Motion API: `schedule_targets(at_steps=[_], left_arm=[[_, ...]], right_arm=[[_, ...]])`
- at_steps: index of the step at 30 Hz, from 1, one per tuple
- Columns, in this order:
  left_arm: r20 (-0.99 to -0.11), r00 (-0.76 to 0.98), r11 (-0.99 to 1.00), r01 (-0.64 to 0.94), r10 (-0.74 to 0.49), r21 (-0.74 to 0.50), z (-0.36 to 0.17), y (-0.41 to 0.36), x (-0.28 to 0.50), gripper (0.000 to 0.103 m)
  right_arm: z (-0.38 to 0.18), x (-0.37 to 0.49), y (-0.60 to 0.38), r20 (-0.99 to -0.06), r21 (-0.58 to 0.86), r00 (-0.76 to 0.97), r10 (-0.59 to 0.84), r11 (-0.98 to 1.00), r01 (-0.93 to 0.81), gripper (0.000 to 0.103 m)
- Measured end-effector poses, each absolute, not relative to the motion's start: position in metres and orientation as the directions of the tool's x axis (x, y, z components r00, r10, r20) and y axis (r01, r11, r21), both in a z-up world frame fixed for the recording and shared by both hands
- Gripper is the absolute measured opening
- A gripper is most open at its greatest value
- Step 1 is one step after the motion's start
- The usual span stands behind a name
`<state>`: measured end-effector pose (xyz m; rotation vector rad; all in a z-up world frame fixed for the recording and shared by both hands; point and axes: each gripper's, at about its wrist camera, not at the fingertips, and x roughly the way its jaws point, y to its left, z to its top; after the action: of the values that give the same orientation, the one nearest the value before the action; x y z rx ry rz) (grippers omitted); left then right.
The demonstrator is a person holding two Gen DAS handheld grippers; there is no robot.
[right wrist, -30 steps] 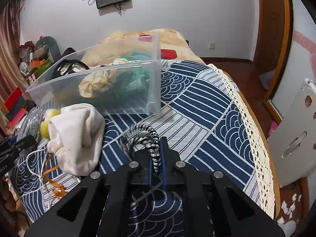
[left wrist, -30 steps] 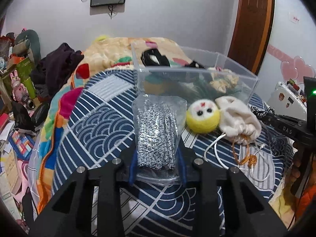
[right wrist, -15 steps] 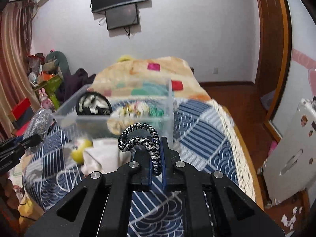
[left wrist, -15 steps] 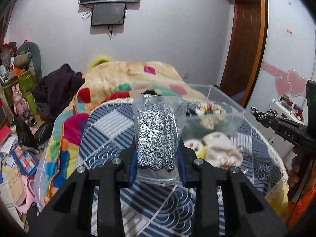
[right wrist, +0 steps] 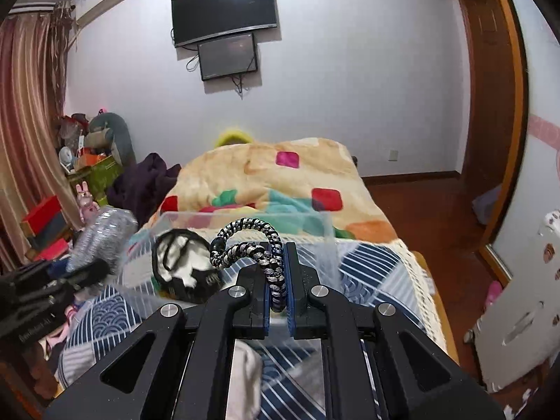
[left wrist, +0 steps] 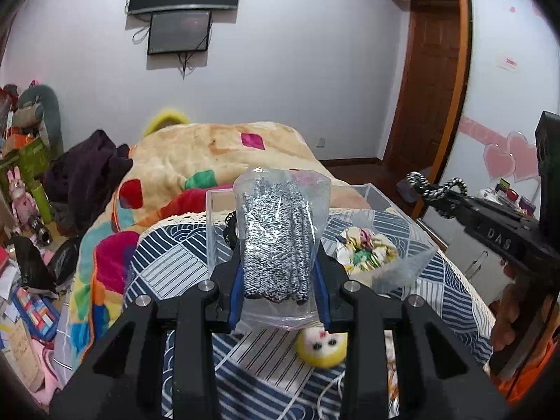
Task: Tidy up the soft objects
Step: 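Lower the steel wool bag into the box with the left tool while the right tool drops the bracelet in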
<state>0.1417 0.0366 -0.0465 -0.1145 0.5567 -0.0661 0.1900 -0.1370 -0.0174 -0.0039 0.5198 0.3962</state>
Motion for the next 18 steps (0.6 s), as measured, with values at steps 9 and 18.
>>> schedule_targets(at_steps=[9,18], left_arm=[[-0.597,0.796,0.992,0.039,-0.105,-0.121,-0.061,0.035,0.189,0.034],[-0.656,0.752,0.997,0.026,-0.068,-0.074,-0.082,0.029,0.21,0.034]], right_arm=[[-0.037,0.225,-0.099,-0.581,0.074,0.717,0.385,0.902,-0.425,0.006],[-0.062,0.249,-0.077,-0.718,0.031,0.602,0.349,0.88,-0.474,0.006]])
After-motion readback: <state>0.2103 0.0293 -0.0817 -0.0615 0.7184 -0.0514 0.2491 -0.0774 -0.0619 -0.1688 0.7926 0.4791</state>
